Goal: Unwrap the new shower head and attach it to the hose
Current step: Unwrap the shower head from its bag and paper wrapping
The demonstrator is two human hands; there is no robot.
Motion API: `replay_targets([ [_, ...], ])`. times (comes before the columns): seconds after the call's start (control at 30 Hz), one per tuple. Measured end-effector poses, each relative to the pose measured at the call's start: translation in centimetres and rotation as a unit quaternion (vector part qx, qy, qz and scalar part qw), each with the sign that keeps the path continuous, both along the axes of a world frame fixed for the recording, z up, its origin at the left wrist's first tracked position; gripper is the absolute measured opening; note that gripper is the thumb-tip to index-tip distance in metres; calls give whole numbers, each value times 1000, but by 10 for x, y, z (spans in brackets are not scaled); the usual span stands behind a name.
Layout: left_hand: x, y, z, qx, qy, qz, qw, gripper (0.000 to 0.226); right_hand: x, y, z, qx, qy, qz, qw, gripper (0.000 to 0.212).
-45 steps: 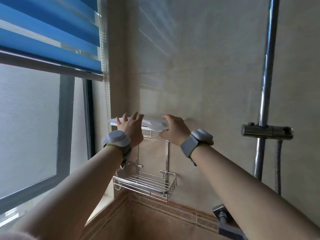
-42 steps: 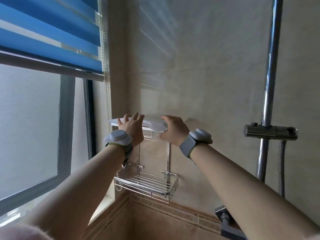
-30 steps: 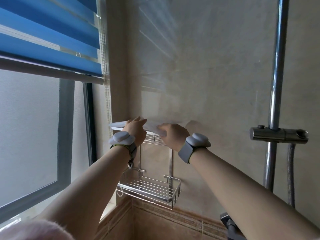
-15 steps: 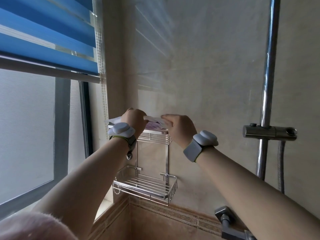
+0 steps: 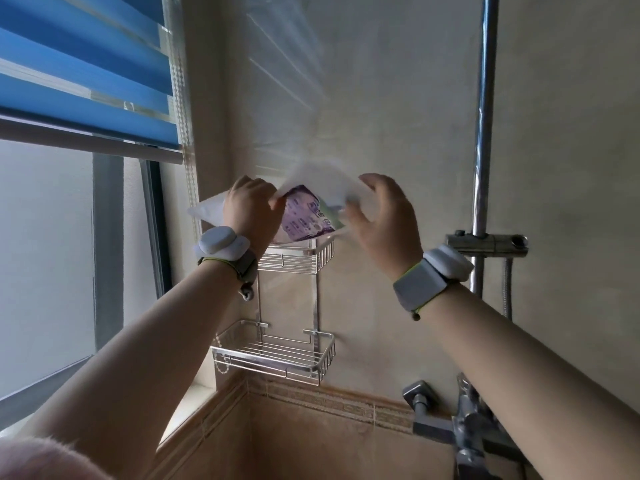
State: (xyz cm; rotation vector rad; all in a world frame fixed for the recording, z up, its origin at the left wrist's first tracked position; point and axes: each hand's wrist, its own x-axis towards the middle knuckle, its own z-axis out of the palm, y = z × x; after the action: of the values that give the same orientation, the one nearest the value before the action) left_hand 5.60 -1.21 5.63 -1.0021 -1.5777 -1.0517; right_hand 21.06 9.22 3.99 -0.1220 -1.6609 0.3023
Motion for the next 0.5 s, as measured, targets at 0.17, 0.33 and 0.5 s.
replay_targets([
  [0.17,32,-15,9,40,4,-18,999,29,33,0,-3,-7,95,-58,994,44],
  [0.33,57,-26,-6,38,8,-19,999,30,65,-6,-11,-27,93,-112,989,24],
  [0.5,84,-26,-60,-45,85,-25,995,24,92,-24,-20,-309,-204,118,921,62],
])
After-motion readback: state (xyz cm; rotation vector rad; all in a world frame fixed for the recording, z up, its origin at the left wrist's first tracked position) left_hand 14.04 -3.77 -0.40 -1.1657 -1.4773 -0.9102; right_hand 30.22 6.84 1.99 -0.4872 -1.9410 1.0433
